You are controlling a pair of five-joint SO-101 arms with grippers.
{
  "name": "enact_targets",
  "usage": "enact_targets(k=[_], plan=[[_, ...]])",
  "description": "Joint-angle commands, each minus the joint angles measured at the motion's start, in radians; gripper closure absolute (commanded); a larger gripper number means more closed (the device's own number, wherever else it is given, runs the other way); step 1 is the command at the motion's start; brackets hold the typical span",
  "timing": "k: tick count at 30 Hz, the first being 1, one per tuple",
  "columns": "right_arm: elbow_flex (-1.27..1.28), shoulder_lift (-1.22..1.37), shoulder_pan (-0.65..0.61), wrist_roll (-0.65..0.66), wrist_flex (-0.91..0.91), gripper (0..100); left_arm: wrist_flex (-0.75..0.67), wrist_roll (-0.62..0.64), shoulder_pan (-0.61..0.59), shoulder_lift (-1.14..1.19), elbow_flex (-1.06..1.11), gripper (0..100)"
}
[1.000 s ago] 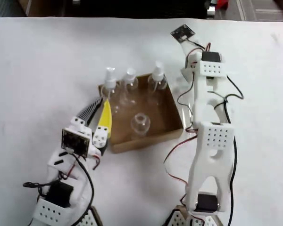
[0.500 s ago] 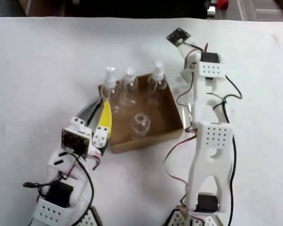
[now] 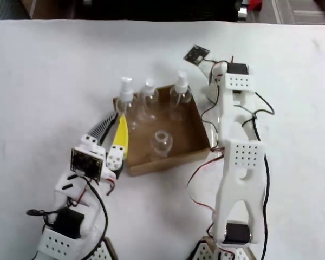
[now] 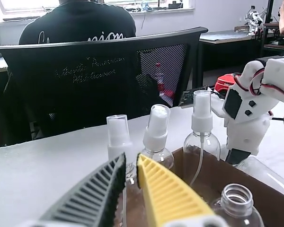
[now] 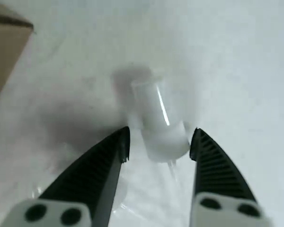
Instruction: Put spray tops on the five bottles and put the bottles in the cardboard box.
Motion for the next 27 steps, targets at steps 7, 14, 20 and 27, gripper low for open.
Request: enact_targets(k=[7, 14, 20, 27], plan=[[-0.041, -0.019, 0.001, 0.026, -0.022, 97.4, -0.035, -0.012, 0.001, -0.018, -0.014, 95], [-0.08, -0.042, 0.036, 0.017, -0.025, 98.1, -0.035, -0.012, 0.001, -0.018, -0.014, 95], [-0.261, -0.101, 0.093, -0.109, 0.019, 98.1, -0.035, -0.012, 0.001, -0.018, -0.009, 95], [-0.568, -0.189, 0.145, -0.272, 0.214, 98.1, -0.035, -0.003, -0.002, -0.018, -0.014, 95]])
